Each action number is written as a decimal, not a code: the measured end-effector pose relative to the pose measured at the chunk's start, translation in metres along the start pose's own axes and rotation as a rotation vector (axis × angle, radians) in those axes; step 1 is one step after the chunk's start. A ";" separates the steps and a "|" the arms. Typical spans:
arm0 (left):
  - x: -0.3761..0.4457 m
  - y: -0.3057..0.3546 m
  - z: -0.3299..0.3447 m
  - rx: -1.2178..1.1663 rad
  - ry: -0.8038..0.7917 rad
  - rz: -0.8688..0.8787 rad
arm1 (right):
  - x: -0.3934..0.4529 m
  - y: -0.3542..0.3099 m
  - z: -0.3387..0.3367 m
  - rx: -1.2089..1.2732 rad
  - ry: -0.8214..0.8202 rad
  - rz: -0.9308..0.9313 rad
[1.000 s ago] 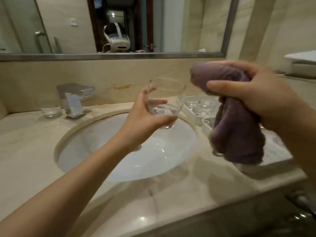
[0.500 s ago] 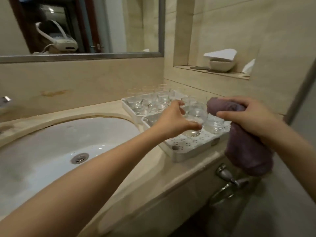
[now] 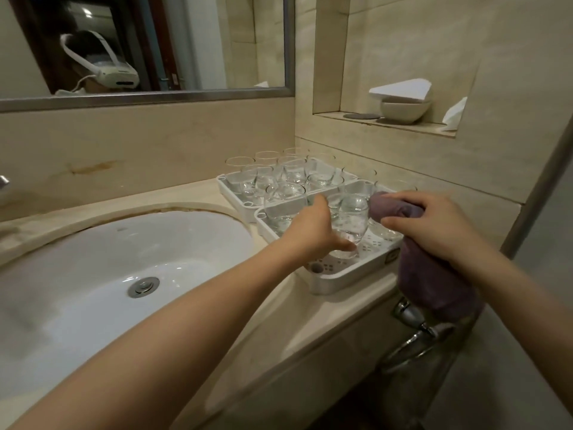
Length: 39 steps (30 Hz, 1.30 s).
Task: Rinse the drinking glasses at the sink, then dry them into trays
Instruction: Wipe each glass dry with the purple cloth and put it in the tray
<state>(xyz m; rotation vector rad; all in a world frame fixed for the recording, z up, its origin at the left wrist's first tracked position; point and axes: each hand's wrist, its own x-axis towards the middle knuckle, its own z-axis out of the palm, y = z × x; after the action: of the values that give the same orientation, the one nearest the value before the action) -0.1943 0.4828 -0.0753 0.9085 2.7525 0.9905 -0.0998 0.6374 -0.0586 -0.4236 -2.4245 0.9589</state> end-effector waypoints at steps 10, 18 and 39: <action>-0.024 -0.006 -0.046 0.189 0.010 0.016 | -0.005 -0.049 0.002 -0.090 0.138 -0.168; -0.097 -0.059 -0.144 0.601 0.251 -0.023 | -0.014 -0.159 0.051 0.119 -0.068 -0.451; -0.288 -0.281 -0.322 0.766 0.343 -0.890 | -0.093 -0.395 0.342 0.372 -0.630 -0.758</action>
<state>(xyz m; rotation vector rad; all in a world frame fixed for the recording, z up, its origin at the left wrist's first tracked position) -0.1847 -0.0301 -0.0259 -0.5662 3.2601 -0.0890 -0.2514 0.1293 -0.0273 0.9954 -2.4718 1.2379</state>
